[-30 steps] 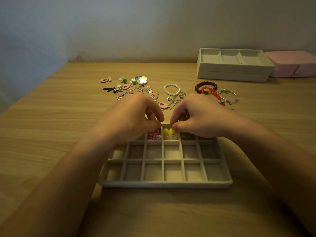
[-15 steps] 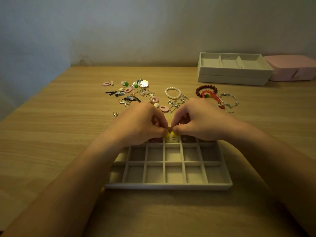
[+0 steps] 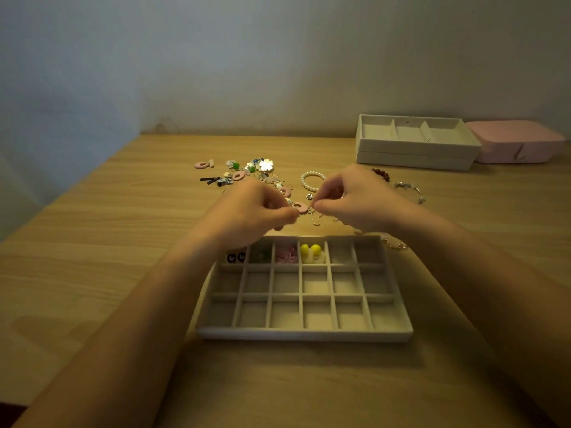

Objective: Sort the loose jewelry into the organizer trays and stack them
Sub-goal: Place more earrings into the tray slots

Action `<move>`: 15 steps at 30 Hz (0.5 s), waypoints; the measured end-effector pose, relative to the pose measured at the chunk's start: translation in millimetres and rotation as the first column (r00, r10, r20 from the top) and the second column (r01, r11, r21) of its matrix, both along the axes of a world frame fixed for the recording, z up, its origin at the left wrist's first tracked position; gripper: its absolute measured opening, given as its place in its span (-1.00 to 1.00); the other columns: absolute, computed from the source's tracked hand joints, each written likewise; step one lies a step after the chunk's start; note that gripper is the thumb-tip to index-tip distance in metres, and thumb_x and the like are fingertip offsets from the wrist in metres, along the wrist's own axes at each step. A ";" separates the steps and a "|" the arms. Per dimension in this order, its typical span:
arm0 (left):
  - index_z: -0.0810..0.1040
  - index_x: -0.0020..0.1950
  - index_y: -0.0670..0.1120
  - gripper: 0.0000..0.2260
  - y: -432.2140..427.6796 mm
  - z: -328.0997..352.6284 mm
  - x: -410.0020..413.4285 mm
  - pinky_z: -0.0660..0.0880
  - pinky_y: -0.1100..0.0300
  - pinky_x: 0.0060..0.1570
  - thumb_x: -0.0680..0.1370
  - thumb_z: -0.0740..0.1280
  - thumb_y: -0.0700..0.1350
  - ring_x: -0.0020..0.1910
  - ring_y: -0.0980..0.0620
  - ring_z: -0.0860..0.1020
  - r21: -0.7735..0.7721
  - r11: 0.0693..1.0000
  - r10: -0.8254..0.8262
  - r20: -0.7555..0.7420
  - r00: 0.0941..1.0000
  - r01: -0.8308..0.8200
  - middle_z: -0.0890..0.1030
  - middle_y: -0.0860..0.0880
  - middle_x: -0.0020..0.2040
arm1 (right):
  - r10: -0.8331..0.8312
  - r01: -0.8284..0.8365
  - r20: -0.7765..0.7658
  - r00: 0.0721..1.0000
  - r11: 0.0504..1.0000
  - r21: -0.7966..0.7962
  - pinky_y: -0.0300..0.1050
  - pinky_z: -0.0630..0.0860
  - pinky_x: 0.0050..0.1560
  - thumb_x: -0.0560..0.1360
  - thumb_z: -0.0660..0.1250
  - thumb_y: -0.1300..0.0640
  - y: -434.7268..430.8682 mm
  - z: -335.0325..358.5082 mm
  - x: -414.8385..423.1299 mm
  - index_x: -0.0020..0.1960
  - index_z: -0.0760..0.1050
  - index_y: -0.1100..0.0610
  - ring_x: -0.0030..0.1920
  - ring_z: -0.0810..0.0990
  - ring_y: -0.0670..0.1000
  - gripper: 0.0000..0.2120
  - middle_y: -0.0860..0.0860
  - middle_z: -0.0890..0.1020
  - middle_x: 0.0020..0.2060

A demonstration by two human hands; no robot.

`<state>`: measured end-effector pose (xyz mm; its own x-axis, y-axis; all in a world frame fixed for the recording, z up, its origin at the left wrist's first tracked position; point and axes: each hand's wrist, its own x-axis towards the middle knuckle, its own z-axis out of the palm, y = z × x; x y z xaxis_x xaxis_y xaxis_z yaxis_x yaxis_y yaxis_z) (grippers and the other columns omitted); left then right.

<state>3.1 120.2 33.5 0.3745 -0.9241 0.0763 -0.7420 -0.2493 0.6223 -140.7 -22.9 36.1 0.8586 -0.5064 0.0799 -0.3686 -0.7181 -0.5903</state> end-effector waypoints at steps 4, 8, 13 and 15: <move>0.71 -0.03 -0.02 -0.80 -15.6 5.2 16.8 0.54 0.13 -0.22 0.57 0.38 0.08 -0.23 0.10 0.60 0.010 0.992 0.124 0.039 0.992 -0.124 0.67 0.07 -0.22 | -0.014 0.010 -0.078 0.997 0.999 -0.046 -0.26 0.54 -0.07 0.59 0.34 0.19 -15.2 -10.0 29.3 0.12 0.68 0.06 -0.02 0.59 -0.10 -0.81 -0.08 0.65 -0.01; 0.69 0.02 -0.03 -0.88 -32.0 8.2 28.0 0.43 0.22 -0.30 0.60 0.37 -0.04 -0.23 0.13 0.57 0.055 0.989 0.138 0.030 0.990 -0.140 0.67 0.04 -0.19 | -0.032 0.019 -0.177 0.984 0.997 -0.075 -0.23 0.53 -0.09 0.53 0.46 0.09 -21.8 -18.9 51.6 0.14 0.66 0.06 0.04 0.59 -0.02 -0.81 -0.03 0.64 0.03; 0.66 0.00 -0.04 -0.93 -43.9 9.9 34.1 0.45 0.24 -0.24 0.59 0.37 -0.12 -0.17 0.11 0.58 -0.041 0.983 0.173 -0.114 0.978 -0.179 0.65 0.03 -0.17 | -0.035 0.017 -0.198 0.979 0.996 -0.093 -0.20 0.53 -0.13 0.50 0.50 0.05 -22.1 -19.4 61.7 0.09 0.67 0.05 -0.02 0.57 -0.04 -0.81 -0.03 0.64 0.00; 0.67 -0.01 -0.04 -0.92 -45.5 8.5 35.4 0.45 0.20 -0.22 0.59 0.37 -0.11 -0.16 0.09 0.58 -0.094 0.974 0.190 -0.169 0.967 -0.208 0.66 0.02 -0.18 | -0.020 -0.003 -0.194 0.981 0.993 -0.118 -0.25 0.49 -0.19 0.52 0.48 0.07 -21.5 -18.7 63.1 0.09 0.68 0.06 -0.08 0.55 -0.08 -0.84 -0.04 0.63 -0.02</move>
<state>38.5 74.7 42.0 0.5653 -0.8190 0.0983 -0.5744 -0.3052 0.7596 -77.5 -44.4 17.4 0.8591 -0.5109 -0.0292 -0.4746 -0.7740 -0.4191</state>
